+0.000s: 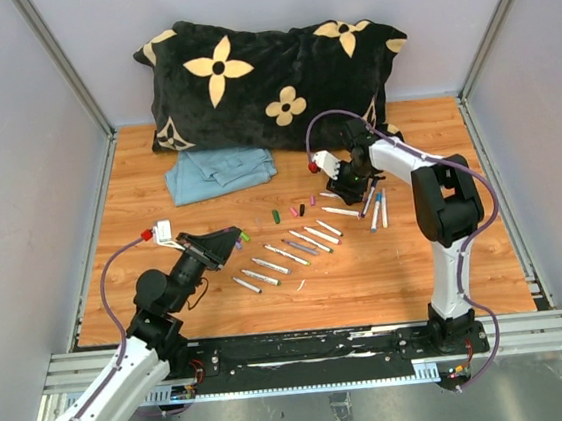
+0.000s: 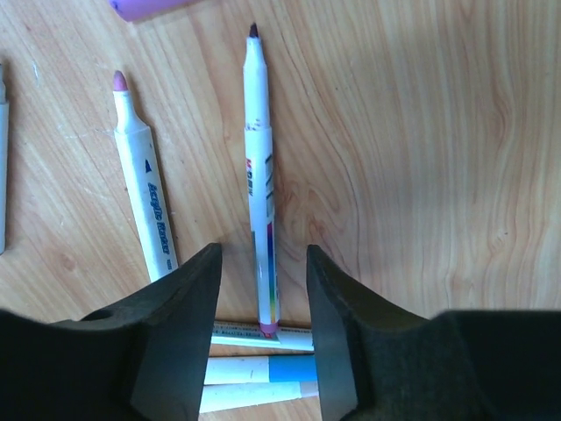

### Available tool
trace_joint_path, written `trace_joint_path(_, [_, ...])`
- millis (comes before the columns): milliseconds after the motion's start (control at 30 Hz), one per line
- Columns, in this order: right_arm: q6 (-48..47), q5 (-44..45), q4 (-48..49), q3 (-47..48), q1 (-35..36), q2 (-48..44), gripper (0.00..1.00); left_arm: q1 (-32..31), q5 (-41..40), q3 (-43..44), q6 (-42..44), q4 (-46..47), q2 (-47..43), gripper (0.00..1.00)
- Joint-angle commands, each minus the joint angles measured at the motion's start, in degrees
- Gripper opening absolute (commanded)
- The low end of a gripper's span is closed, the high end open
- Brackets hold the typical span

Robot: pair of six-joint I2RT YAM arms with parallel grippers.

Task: Open the pen caps
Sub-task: Place the pen at the center of the board, then place the pen cap at the center of the board.

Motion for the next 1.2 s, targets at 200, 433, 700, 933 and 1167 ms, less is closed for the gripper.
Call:
trace_joint_path(200, [3.53, -4.37, -2.71, 1.63, -2.57, -8.41, 0.50, 0.47, 3.05, 0.81, -1.54, 5.34, 8.58, 0.00])
trace_joint_path(433, [5.98, -7.83, -2.84, -0.74, -2.66, -15.84, 0.51, 0.27, 3.18, 3.92, -2.74, 5.50, 16.76, 0.00])
trace_joint_path(700, [11.79, -14.61, -2.90, -4.61, -2.74, -27.07, 0.52, -6.62, -2.04, 12.81, 0.33, 5.78, 30.96, 0.00])
trace_joint_path(933, [17.56, -18.80, -1.72, -11.08, -4.13, -37.19, 0.53, -10.55, -3.27, 22.44, 4.25, 5.71, 44.26, 0.00])
trace_joint_path(1167, [21.09, -22.74, 3.79, -20.08, -9.65, -42.54, 0.54, -12.44, -2.81, 32.40, 7.61, 5.24, 57.42, 0.00])
